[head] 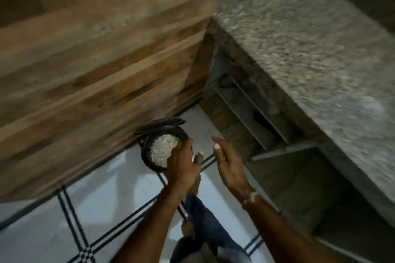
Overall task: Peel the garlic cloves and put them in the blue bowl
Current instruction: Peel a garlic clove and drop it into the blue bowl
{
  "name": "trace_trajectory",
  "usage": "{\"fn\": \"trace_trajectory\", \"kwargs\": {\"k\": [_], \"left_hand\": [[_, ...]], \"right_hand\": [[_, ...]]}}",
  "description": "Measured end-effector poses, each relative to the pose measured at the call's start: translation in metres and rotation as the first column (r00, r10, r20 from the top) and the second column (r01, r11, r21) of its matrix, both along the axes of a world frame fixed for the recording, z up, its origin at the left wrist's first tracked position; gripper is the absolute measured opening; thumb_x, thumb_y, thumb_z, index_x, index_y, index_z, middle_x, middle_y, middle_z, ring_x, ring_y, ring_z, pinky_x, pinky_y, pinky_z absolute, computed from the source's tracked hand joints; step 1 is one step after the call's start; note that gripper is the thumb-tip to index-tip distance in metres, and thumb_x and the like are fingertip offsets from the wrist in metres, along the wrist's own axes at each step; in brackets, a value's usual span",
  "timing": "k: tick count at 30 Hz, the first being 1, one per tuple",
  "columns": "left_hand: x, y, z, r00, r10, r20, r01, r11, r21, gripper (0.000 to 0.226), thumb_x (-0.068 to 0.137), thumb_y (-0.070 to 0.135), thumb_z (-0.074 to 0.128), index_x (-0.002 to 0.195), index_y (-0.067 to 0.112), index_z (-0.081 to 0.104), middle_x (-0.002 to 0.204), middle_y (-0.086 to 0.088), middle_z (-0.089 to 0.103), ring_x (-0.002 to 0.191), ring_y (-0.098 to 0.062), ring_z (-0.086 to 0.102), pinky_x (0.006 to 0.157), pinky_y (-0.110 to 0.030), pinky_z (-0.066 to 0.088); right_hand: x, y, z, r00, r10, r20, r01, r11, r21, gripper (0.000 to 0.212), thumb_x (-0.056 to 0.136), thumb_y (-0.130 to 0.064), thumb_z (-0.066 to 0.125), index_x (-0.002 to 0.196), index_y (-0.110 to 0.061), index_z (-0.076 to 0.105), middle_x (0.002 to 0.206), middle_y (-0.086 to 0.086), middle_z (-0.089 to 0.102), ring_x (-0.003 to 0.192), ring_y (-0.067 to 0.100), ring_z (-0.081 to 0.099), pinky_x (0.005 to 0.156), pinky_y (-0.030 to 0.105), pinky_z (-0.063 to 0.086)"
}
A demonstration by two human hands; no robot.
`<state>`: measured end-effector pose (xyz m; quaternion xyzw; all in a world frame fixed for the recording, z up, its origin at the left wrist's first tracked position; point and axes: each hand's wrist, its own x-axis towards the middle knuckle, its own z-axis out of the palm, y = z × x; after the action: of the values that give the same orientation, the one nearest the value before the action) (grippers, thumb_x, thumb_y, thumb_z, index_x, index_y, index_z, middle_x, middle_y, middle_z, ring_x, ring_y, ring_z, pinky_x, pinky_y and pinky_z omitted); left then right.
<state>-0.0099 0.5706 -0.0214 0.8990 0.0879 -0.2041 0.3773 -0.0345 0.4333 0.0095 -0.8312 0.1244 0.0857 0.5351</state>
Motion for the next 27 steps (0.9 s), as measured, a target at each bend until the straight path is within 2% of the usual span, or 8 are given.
{"fn": "trace_trajectory", "kwargs": {"k": [2, 6, 9, 13, 20, 24, 27], "left_hand": [[-0.011, -0.035, 0.032, 0.991, -0.116, 0.060, 0.117, 0.993, -0.019, 0.047, 0.100, 0.037, 0.065, 0.144, 0.024, 0.055, 0.147, -0.005, 0.058, 0.135, -0.025, 0.054, 0.111, -0.042, 0.045], [-0.023, -0.108, 0.074, 0.937, -0.285, 0.201, 0.309, 0.946, -0.101, 0.043, 0.101, 0.035, 0.065, 0.142, 0.026, 0.057, 0.146, 0.000, 0.056, 0.137, -0.022, 0.050, 0.110, -0.039, 0.044], [-0.027, -0.162, 0.096, 0.869, -0.394, 0.299, 0.439, 0.893, -0.099, 0.037, 0.099, 0.032, 0.067, 0.135, 0.022, 0.063, 0.138, -0.002, 0.063, 0.127, -0.022, 0.058, 0.104, -0.039, 0.050], [-0.031, -0.238, 0.108, 0.784, -0.497, 0.371, 0.556, 0.828, -0.067, 0.035, 0.098, 0.031, 0.068, 0.131, 0.020, 0.066, 0.133, -0.002, 0.066, 0.123, -0.020, 0.060, 0.101, -0.037, 0.052], [-0.041, -0.391, 0.094, 0.700, -0.633, 0.332, 0.682, 0.730, -0.046, 0.034, 0.095, 0.022, 0.072, 0.129, 0.016, 0.068, 0.130, -0.004, 0.068, 0.121, -0.021, 0.063, 0.104, -0.037, 0.052], [-0.052, -0.474, 0.076, 0.669, -0.685, 0.289, 0.721, 0.693, -0.027, 0.033, 0.091, 0.021, 0.077, 0.123, 0.019, 0.071, 0.120, 0.002, 0.069, 0.105, -0.015, 0.066, 0.089, -0.032, 0.056], [-0.060, -0.526, 0.059, 0.610, -0.743, 0.274, 0.775, 0.632, -0.009, 0.037, 0.089, 0.021, 0.077, 0.125, 0.019, 0.070, 0.120, 0.001, 0.067, 0.104, -0.014, 0.066, 0.086, -0.027, 0.051]], "right_hand": [[-0.031, -0.040, 0.015, 0.994, -0.065, 0.083, 0.071, 0.994, -0.077, 0.066, 0.098, -0.060, 0.036, 0.143, -0.018, 0.059, 0.143, 0.004, 0.060, 0.133, 0.012, 0.052, 0.117, 0.040, 0.043], [-0.072, -0.115, 0.045, 0.950, -0.207, 0.233, 0.248, 0.954, -0.166, 0.046, 0.107, -0.049, 0.040, 0.140, -0.024, 0.061, 0.138, -0.004, 0.061, 0.129, 0.007, 0.055, 0.109, 0.043, 0.049], [-0.091, -0.166, 0.055, 0.901, -0.291, 0.322, 0.367, 0.907, -0.208, 0.042, 0.108, -0.046, 0.042, 0.136, -0.025, 0.064, 0.131, -0.007, 0.063, 0.121, 0.009, 0.059, 0.103, 0.041, 0.052], [-0.109, -0.231, 0.056, 0.850, -0.383, 0.363, 0.484, 0.840, -0.247, 0.038, 0.108, -0.042, 0.045, 0.134, -0.024, 0.066, 0.129, -0.005, 0.067, 0.120, 0.010, 0.061, 0.102, 0.035, 0.051], [-0.149, -0.372, 0.036, 0.774, -0.551, 0.313, 0.617, 0.768, -0.173, 0.032, 0.109, -0.034, 0.054, 0.138, -0.025, 0.065, 0.134, -0.009, 0.064, 0.122, 0.009, 0.061, 0.102, 0.035, 0.052], [-0.169, -0.455, 0.020, 0.734, -0.619, 0.280, 0.675, 0.709, -0.203, 0.032, 0.107, -0.035, 0.056, 0.135, -0.022, 0.066, 0.130, -0.007, 0.066, 0.116, 0.013, 0.064, 0.097, 0.039, 0.055], [-0.181, -0.511, 0.008, 0.725, -0.630, 0.277, 0.688, 0.666, -0.287, 0.044, 0.105, -0.046, 0.046, 0.133, -0.020, 0.067, 0.128, -0.002, 0.067, 0.116, 0.020, 0.064, 0.095, 0.041, 0.055]]}}
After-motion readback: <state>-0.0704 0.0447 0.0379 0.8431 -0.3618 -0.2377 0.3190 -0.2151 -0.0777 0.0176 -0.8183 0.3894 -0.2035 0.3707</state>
